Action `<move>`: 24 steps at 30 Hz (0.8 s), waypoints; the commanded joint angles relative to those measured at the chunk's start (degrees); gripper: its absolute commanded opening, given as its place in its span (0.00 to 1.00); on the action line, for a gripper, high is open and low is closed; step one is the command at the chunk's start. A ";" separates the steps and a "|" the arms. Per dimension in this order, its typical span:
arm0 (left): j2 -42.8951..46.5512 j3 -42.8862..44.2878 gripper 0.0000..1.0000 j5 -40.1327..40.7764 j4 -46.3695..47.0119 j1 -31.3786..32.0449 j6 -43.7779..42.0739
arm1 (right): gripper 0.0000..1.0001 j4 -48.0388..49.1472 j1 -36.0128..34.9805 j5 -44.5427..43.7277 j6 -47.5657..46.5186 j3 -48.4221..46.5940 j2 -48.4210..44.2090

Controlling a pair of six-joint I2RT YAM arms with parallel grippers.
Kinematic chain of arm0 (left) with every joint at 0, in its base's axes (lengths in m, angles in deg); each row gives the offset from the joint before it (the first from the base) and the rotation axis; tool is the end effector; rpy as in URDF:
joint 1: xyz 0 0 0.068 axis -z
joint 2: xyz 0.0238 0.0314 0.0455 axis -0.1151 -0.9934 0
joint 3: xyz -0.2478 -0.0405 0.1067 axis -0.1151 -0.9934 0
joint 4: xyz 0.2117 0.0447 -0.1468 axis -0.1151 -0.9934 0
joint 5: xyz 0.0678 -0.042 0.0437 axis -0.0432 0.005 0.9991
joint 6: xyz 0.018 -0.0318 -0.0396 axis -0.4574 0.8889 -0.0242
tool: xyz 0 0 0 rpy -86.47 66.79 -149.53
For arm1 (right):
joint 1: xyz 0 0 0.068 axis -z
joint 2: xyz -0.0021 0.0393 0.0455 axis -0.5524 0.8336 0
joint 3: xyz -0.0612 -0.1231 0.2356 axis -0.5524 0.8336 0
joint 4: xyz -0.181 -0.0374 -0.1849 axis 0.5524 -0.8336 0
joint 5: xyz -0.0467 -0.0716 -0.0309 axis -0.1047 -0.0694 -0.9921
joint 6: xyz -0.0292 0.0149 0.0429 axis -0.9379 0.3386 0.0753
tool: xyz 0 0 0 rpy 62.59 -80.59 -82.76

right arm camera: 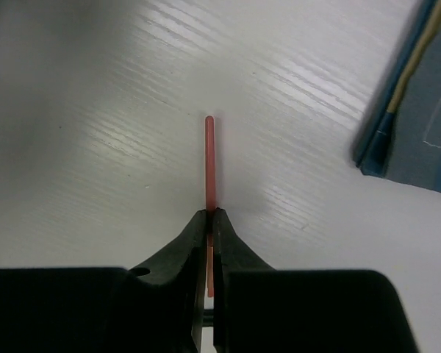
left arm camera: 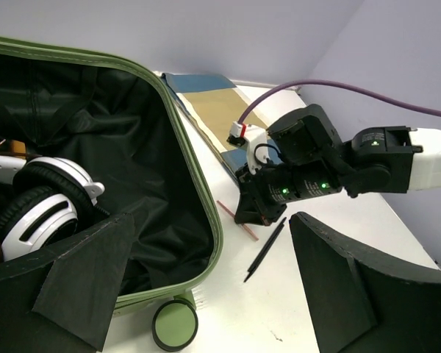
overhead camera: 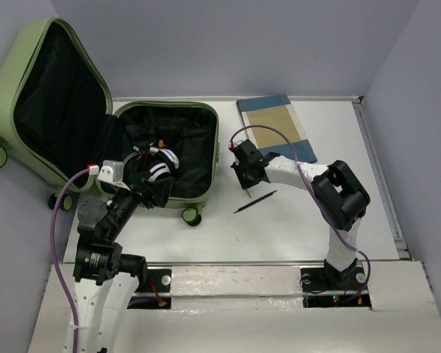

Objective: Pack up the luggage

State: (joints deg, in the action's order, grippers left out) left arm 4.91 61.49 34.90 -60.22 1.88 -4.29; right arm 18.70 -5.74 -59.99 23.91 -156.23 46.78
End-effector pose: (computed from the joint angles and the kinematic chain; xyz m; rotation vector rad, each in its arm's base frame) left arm 0.0899 -0.0264 0.3445 0.1553 1.4573 -0.6832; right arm 0.3106 0.2486 0.1675 -0.6204 2.5231 0.1573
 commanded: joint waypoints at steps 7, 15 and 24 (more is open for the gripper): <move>0.39 0.14 0.99 -1.88 2.76 -0.41 0.67 | 0.07 3.89 -1.51 4.10 7.46 -5.03 -18.12; 0.22 0.14 0.99 -1.62 2.67 -0.49 0.58 | 0.48 3.11 -6.96 8.77 13.35 -31.66 -0.23; 1.45 0.14 0.99 -1.88 2.76 -0.23 0.58 | 0.64 5.20 2.07 -1.25 17.39 -3.89 -14.50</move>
State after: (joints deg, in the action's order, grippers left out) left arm 5.17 61.49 34.68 -60.20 1.88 -4.16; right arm 21.82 -10.87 -56.28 37.49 -173.89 42.50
